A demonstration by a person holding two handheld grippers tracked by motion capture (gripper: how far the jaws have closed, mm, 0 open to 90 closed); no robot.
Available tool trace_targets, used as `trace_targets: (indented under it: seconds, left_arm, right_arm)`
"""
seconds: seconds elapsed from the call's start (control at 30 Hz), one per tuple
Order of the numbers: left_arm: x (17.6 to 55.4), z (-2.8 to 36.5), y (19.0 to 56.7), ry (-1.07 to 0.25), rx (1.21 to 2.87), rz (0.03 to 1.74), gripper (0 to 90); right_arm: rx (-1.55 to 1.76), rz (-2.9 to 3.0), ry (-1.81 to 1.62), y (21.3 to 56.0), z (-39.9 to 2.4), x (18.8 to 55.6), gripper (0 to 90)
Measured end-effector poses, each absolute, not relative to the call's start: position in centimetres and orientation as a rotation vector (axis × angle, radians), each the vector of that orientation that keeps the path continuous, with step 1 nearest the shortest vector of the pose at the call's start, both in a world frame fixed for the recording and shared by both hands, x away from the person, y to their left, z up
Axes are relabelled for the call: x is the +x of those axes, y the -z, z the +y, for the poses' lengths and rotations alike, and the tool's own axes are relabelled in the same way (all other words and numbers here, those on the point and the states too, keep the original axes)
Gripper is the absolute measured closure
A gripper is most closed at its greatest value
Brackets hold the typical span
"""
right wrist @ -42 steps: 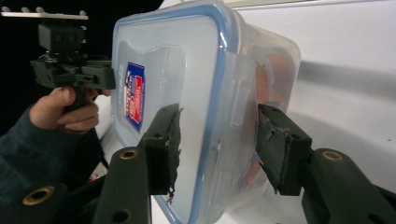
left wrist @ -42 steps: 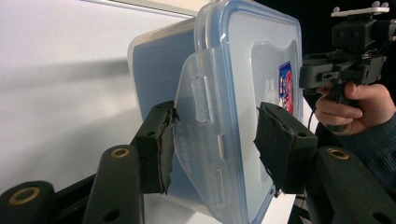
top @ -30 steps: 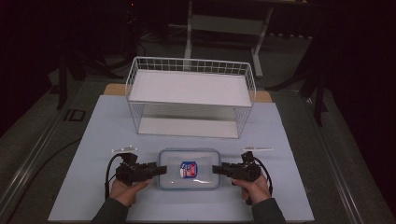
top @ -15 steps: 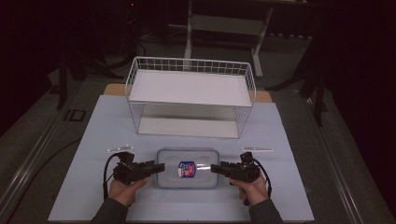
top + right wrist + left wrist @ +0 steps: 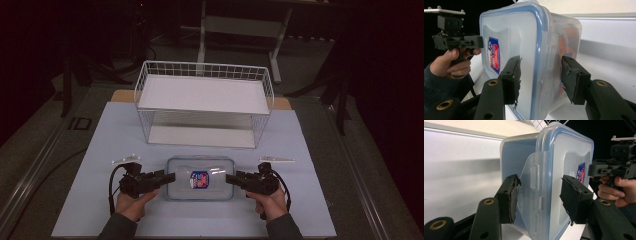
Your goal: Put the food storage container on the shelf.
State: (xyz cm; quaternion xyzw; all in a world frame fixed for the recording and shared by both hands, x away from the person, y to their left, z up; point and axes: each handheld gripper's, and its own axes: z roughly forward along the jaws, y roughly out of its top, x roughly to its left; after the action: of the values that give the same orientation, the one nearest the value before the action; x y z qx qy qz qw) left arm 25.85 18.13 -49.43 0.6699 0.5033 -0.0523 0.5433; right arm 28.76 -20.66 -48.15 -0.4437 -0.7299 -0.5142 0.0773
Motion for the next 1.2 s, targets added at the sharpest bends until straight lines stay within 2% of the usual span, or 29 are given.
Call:
trace_targets:
  seconds: [1.2]
  left_arm:
    - [25.1, 18.0, 47.7, 0.007, 1.566, 1.094, 48.5]
  right_arm:
    - [-1.232, -2.301, 1.679, 45.8, -20.7, 28.1, 51.5]
